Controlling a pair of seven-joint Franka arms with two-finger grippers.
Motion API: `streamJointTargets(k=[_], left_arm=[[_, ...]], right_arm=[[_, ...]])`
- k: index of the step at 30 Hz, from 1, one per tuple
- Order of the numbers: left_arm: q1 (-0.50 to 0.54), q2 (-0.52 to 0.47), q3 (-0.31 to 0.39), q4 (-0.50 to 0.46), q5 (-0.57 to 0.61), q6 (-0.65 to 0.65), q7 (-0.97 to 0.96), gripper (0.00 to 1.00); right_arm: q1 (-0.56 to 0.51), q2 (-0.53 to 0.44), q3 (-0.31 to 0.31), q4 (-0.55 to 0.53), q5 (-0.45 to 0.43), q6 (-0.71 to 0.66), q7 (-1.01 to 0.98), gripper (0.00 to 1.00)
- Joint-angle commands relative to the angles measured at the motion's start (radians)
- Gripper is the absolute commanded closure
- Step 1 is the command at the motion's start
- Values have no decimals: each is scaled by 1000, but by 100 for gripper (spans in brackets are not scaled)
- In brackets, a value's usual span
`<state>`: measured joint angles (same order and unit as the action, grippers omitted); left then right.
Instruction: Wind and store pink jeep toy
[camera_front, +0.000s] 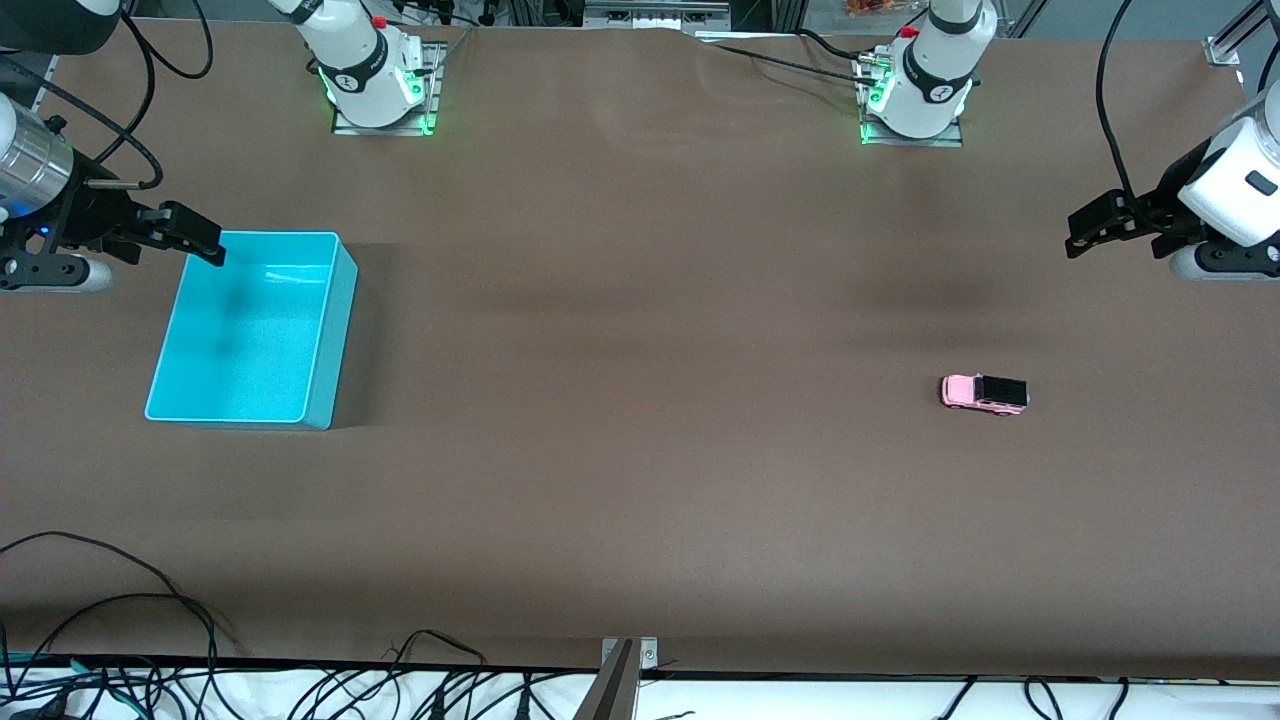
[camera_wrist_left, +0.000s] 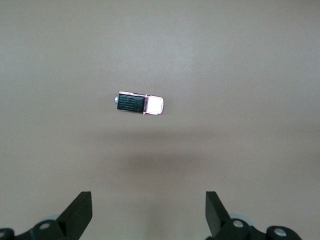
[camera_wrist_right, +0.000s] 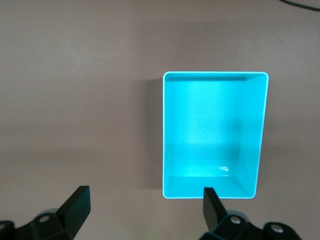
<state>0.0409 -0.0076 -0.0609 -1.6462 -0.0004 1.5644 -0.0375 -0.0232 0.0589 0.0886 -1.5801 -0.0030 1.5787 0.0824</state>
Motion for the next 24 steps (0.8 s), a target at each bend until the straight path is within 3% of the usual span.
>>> streamJointTargets(k=[1,24], left_arm=[[1,-14,1,2,-27,-21,19,0],[-1,23,-5,23,-27,-27,33,0]], right_arm=[[0,3,-4,17,-2,-20,-12,0],[0,3,-4,17,-2,-20,-12,0]])
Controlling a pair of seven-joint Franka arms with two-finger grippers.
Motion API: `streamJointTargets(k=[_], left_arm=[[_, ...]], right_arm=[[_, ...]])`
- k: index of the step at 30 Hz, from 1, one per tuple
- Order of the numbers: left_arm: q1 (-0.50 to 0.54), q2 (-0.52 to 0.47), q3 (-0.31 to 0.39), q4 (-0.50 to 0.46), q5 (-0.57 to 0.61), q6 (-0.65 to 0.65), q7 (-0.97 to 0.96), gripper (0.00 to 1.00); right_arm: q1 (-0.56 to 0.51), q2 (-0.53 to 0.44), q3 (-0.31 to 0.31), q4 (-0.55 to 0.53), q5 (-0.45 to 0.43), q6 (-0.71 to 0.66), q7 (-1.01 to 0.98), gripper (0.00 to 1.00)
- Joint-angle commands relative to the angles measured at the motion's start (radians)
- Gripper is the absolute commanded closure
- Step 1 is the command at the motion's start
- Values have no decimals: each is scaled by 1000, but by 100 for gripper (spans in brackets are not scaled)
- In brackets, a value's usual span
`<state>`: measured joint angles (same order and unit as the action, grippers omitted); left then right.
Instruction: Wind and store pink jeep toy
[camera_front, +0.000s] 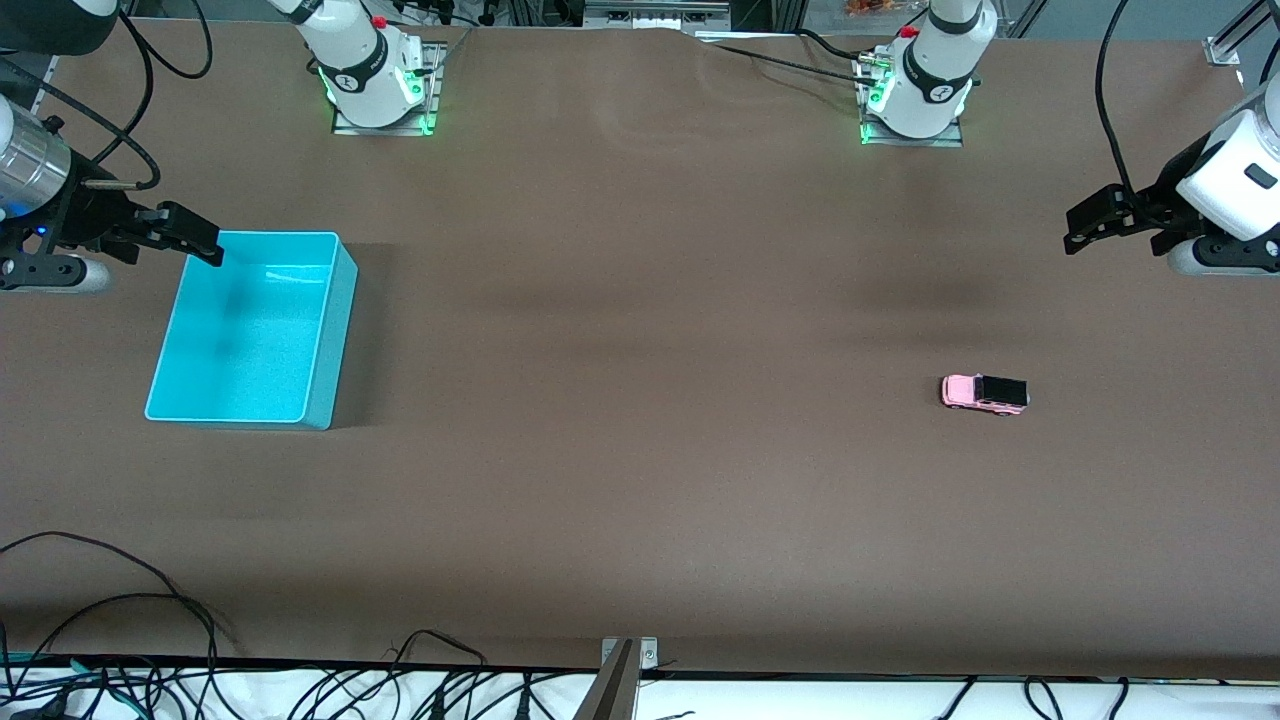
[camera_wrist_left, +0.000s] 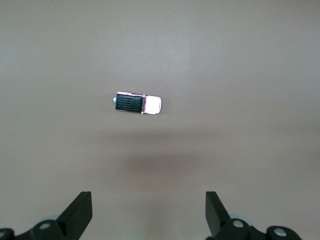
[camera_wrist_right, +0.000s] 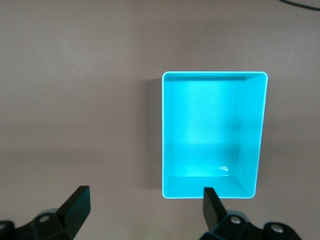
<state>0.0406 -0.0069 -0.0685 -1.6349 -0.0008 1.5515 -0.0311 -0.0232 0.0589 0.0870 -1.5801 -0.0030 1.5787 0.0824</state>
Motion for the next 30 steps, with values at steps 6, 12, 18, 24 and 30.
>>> streamJointTargets(k=[6,12,18,24,30], left_arm=[[-1,22,3,14,-25,-14,26,0],[-1,24,3,17,-27,-14,26,0],[-10,47,3,20,-24,-14,25,0],[-16,80,3,21,-13,-13,26,0],[-13,111,4,40,-18,-13,31,0]], right_arm=[[0,2,-4,17,-2,-20,-12,0],[0,2,-4,17,-2,-20,-13,0],[0,2,-6,17,-2,-20,-15,0],[0,2,-6,17,1,-20,-15,0],[0,2,-13,17,12,-28,-16,0]])
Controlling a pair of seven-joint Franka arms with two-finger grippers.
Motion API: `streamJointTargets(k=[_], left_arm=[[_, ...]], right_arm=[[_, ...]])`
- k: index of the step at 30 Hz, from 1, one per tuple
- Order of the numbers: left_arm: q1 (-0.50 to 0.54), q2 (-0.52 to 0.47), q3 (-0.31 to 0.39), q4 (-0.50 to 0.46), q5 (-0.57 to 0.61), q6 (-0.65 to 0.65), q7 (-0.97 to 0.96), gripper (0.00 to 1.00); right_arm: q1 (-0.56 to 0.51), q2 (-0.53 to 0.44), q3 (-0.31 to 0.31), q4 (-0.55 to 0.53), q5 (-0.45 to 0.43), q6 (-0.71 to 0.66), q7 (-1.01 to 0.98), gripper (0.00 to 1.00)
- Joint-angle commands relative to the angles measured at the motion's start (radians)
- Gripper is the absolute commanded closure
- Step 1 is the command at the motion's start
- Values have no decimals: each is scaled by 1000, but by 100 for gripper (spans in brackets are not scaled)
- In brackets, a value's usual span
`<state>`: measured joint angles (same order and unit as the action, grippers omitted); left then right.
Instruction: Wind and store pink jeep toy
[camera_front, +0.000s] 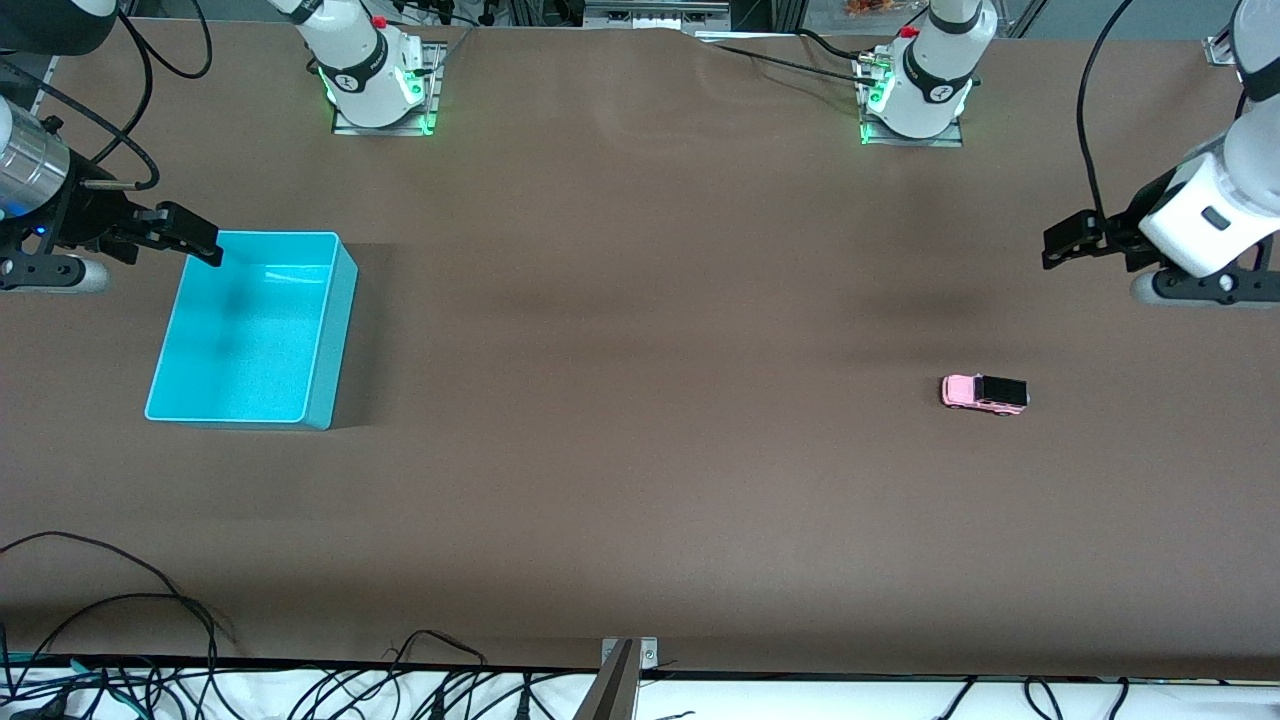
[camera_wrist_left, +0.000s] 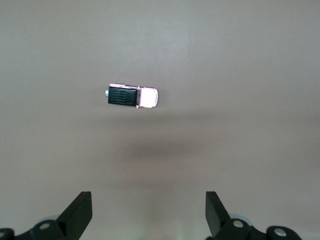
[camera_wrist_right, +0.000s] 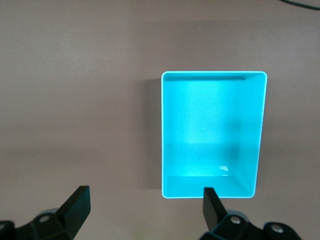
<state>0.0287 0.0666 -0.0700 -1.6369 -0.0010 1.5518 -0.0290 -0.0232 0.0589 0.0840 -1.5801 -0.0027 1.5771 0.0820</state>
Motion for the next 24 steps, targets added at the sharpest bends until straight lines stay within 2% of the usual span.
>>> streamJointTargets(k=[1,5,24], left_arm=[[-1,38,6,43,-17,-13,35,0],[-3,45,6,43,-14,-13,121,0],[30,139,13,77,6,-6,805,0]], right_arm=[[0,2,-12,17,12,-26,-16,0],[0,2,-13,17,17,-26,-16,0],[0,2,-15,17,17,-26,-16,0]])
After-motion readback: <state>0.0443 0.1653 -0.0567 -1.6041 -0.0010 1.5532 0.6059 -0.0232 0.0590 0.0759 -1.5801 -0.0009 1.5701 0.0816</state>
